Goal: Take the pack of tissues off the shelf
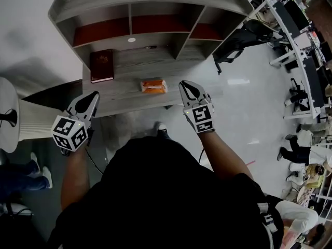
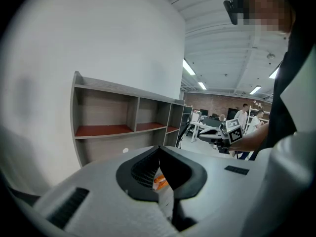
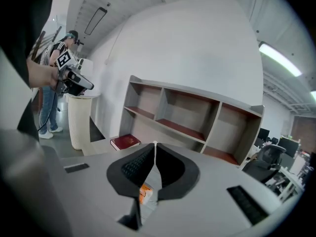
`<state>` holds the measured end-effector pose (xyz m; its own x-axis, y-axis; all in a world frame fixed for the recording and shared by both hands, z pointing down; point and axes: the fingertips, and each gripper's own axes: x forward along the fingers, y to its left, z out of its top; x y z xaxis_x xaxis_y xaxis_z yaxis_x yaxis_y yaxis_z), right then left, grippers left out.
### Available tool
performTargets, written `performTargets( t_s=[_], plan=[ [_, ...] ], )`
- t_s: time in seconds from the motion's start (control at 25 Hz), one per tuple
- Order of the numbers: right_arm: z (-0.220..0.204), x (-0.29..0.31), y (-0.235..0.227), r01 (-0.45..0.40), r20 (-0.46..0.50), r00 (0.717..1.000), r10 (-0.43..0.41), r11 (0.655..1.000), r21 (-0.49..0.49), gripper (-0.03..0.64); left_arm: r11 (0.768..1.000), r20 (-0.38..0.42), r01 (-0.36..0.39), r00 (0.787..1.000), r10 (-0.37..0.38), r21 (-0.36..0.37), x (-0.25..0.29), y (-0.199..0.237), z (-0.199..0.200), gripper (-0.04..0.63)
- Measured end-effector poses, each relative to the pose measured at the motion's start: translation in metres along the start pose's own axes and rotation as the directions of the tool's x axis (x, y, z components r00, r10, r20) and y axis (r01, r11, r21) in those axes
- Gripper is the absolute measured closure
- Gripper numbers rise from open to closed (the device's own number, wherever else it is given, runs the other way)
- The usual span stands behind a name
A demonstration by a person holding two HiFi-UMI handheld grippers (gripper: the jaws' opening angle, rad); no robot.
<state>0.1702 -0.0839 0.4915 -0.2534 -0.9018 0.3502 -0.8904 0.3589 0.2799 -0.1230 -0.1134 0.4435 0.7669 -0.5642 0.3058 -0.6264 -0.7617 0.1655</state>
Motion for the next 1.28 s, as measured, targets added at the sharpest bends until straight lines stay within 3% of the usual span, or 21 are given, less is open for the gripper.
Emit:
performTargets(
  t_s=[0.16,0.92,1.28],
  plan=[
    [0.002,-0.006,0.000,0.015,0.001,1.000,-0.015,0.999,-0.033,0.605,1.000,-0.012,0.016,1.000,-0.015,0.009,0.005,-0.002,-0.002,0.577],
    [0.007,-0.025,-0.008,0.042,-0.001,0.999,-0.042,0.997,0.059,0.609,0.993,-0.037,0.109,0.994,-0.107,0.051,0.035,-0.034,-0.005,0.577],
    [-0.007,-0.022,-0.032,0.049,-0.025,0.999,-0.047,0.994,0.098,0.609,0.994,-0.040,0.103,0.994,-0.101,0.040,0.051,-0.040,0.001,0.578]
  ],
)
